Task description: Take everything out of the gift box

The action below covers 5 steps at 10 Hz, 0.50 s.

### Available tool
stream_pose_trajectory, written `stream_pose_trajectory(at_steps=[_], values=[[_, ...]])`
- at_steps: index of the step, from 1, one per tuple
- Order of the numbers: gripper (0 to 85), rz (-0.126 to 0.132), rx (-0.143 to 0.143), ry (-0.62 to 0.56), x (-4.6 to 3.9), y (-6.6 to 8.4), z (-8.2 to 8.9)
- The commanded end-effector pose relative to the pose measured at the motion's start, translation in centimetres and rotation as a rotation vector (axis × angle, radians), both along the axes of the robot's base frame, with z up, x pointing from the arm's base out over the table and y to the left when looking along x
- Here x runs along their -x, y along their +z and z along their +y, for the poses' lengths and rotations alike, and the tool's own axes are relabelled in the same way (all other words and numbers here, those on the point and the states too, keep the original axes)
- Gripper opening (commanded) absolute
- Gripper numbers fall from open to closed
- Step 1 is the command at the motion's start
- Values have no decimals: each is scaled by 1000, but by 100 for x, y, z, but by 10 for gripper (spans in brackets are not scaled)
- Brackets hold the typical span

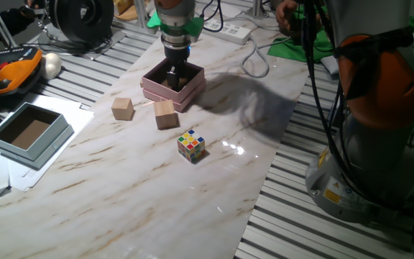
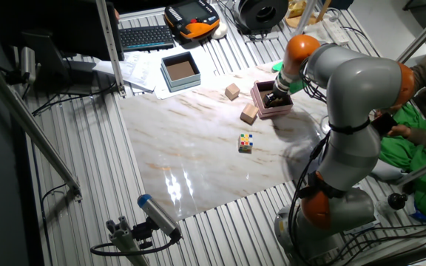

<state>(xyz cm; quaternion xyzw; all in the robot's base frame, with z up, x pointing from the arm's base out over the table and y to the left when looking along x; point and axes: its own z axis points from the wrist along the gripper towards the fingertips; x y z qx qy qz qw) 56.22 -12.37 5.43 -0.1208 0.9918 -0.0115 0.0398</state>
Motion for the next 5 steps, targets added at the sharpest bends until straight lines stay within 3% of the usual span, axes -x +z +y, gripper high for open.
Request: stream_pose_trajectory(at_steps=[1,5], values=[[510,0,3,1,1,0,0],[510,-15,18,4,6,0,-7]])
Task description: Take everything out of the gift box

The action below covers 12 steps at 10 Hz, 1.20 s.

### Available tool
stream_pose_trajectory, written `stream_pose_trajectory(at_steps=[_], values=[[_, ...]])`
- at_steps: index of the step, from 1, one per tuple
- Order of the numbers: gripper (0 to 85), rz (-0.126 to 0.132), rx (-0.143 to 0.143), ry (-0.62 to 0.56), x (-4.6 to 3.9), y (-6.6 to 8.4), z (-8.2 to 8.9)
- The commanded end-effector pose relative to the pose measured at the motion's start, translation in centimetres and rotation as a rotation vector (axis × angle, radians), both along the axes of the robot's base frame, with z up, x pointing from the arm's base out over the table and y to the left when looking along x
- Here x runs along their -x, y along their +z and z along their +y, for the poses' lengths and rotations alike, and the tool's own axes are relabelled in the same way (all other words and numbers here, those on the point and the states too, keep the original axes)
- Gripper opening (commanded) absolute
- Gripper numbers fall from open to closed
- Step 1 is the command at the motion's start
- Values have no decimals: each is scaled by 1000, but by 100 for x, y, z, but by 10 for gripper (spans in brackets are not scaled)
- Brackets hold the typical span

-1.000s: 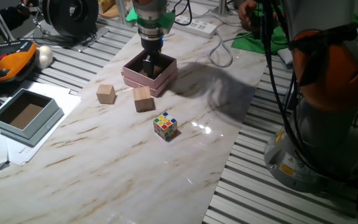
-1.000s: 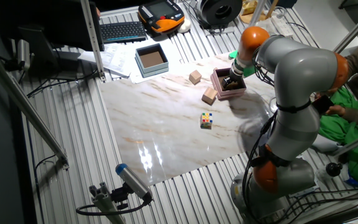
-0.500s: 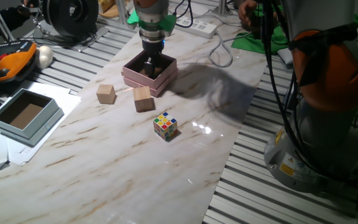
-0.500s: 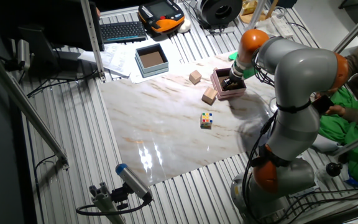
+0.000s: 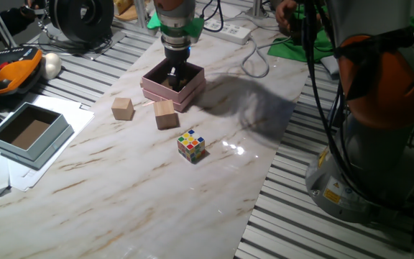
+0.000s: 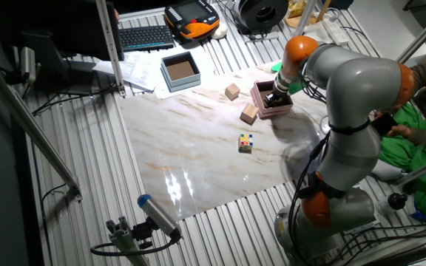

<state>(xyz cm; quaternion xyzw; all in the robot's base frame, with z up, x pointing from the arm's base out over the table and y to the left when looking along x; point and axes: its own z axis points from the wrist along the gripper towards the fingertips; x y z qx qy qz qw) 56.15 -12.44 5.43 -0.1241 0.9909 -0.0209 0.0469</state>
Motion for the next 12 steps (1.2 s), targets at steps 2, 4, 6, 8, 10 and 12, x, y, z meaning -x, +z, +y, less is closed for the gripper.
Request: stream_pose_trajectory(at_steps=[2,4,6,8,10,12], values=[[340,-3,2,20,2,0,-3],[340,-1,6,46,6,1,-8],[170,19,9,72,-13,44,4],[0,39,9,83,-57,187,13],[0,53,15,85,-93,329,21],[170,34,16,72,-92,313,8]])
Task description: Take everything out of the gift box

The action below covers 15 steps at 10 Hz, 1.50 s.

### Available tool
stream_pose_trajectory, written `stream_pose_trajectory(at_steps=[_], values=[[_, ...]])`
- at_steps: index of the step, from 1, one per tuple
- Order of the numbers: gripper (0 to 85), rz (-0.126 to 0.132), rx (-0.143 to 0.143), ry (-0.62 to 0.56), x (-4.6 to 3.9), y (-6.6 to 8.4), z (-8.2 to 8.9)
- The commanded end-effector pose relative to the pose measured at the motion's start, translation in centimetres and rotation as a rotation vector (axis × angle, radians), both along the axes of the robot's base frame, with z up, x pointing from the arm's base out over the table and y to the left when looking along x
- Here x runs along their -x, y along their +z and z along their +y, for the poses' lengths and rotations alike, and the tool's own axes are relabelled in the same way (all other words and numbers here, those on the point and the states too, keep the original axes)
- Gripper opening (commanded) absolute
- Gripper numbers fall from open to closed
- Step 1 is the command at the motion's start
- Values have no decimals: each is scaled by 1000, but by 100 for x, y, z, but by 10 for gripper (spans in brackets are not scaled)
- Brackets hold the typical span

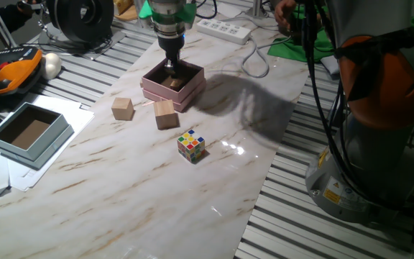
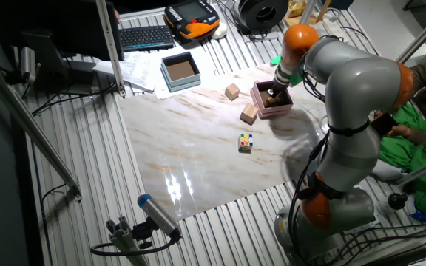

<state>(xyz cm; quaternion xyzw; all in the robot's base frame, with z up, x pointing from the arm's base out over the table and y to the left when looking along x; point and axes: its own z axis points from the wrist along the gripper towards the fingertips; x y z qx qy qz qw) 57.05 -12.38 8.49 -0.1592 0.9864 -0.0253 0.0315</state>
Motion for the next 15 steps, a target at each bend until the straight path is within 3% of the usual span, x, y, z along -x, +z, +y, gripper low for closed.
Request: stream_pose_trajectory(at_steps=[1,2,3,4,6,8,10,11,13,14,15], values=[[340,-23,-1,-12,12,-37,-9],[510,-40,2,-22,28,-90,-22],[510,-46,-3,-26,42,-132,-30],[680,-57,-7,-33,49,-162,-34],[680,-69,-2,-42,51,-171,-36],[680,-16,-45,-61,51,-171,-36],[680,50,-39,-117,51,-171,-36],[680,55,-20,-119,51,-171,-36],[680,23,-46,-94,51,-171,-36],[680,9,-49,-83,25,-278,-35],[680,12,-59,-83,10,-329,-26]])
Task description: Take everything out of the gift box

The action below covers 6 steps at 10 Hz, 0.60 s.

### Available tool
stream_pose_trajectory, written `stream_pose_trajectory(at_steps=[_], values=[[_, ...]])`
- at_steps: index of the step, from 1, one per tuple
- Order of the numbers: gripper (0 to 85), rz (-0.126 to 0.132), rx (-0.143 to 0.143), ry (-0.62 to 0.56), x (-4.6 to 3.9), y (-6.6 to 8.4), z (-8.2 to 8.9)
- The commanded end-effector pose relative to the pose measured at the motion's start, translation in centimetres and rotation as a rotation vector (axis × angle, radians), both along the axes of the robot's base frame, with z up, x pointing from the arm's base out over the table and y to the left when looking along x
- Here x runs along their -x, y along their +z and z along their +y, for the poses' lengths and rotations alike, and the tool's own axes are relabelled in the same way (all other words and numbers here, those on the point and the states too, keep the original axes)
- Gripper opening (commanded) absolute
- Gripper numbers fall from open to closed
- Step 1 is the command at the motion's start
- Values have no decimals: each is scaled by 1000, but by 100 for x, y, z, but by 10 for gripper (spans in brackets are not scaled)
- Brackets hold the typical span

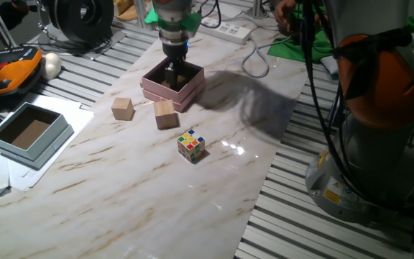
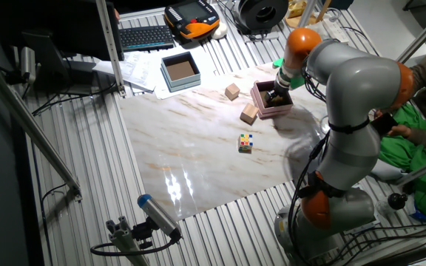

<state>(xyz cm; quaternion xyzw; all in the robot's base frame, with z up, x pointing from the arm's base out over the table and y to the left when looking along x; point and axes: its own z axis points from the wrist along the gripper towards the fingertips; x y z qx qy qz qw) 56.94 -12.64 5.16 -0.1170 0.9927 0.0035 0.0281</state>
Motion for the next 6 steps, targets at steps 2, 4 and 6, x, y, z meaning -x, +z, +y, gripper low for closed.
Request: stream_pose_trajectory(at_steps=[2,4,6], values=[[680,4,0,0,-1,-4,1],[510,7,7,19,2,9,-15],[510,5,7,20,4,-3,-14]])
